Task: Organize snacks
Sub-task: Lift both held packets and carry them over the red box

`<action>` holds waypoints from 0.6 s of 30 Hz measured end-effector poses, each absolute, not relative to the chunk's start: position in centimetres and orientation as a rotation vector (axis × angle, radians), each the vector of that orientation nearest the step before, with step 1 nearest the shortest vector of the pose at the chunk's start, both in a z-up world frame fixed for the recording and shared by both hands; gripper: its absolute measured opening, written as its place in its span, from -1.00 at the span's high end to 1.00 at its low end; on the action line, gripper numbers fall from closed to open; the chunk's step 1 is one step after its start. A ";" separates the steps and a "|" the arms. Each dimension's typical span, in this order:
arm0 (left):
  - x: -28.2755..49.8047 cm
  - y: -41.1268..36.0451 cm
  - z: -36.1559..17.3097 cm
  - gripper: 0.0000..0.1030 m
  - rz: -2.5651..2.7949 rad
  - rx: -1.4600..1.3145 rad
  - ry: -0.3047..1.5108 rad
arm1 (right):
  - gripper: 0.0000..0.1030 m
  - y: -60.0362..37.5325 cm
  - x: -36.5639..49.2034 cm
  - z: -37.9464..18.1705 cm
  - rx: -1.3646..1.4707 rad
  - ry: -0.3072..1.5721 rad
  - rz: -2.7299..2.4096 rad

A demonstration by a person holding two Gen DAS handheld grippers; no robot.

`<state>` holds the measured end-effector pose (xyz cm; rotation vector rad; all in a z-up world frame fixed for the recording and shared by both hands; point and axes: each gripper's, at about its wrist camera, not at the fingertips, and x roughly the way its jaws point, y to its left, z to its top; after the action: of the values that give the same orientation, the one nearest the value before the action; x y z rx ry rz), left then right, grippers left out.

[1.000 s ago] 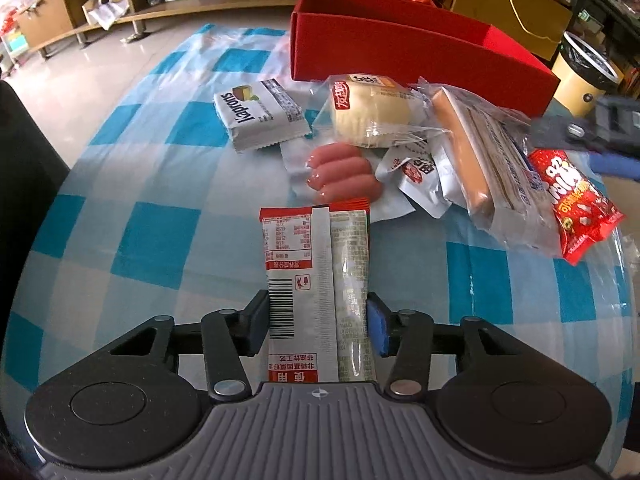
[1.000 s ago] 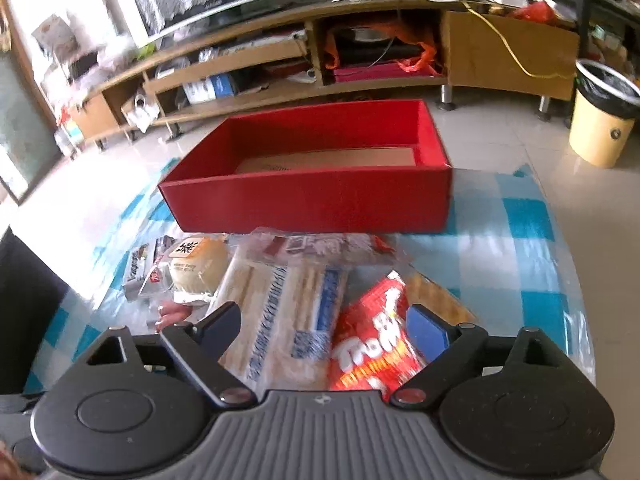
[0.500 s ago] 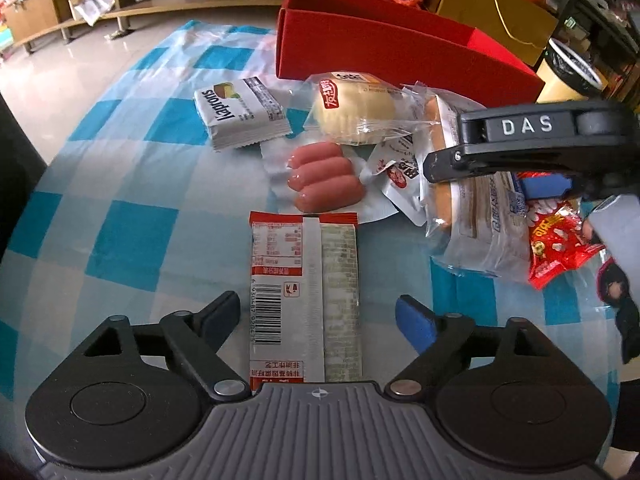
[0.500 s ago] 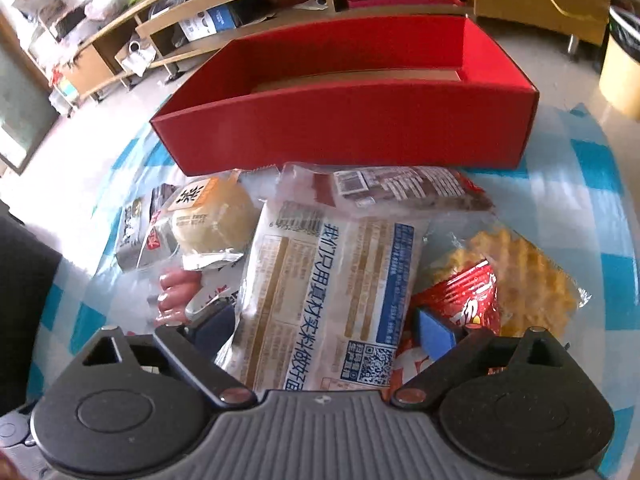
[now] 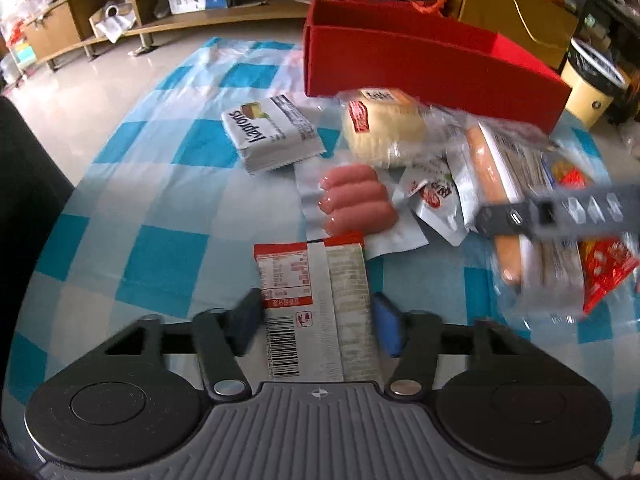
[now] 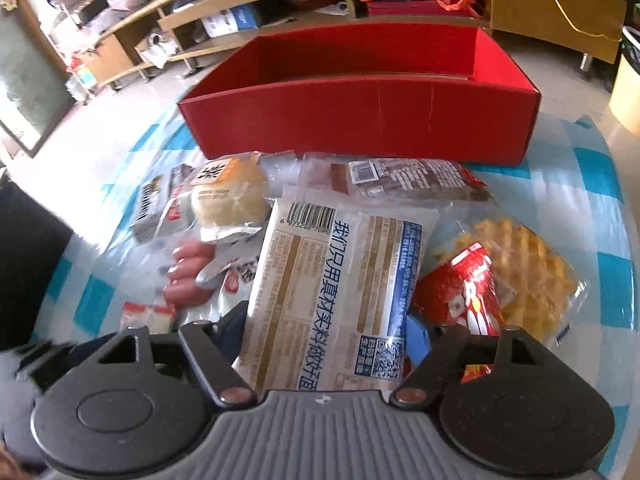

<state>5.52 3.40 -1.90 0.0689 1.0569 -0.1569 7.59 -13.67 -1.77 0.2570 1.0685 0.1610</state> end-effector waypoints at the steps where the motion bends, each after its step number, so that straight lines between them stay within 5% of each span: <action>1: 5.6 3.5 -2.0 -0.20 -0.152 0.062 1.062 | -0.40 -13.9 7.1 -1.7 0.262 1.060 0.170; 18: 4.9 1.5 1.3 -0.10 -0.127 0.046 1.014 | -0.35 -18.9 1.5 0.3 0.381 0.958 0.208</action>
<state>4.93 1.49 1.26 0.0456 1.0143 -0.1267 1.48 -18.86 0.32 0.3807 0.9583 0.2080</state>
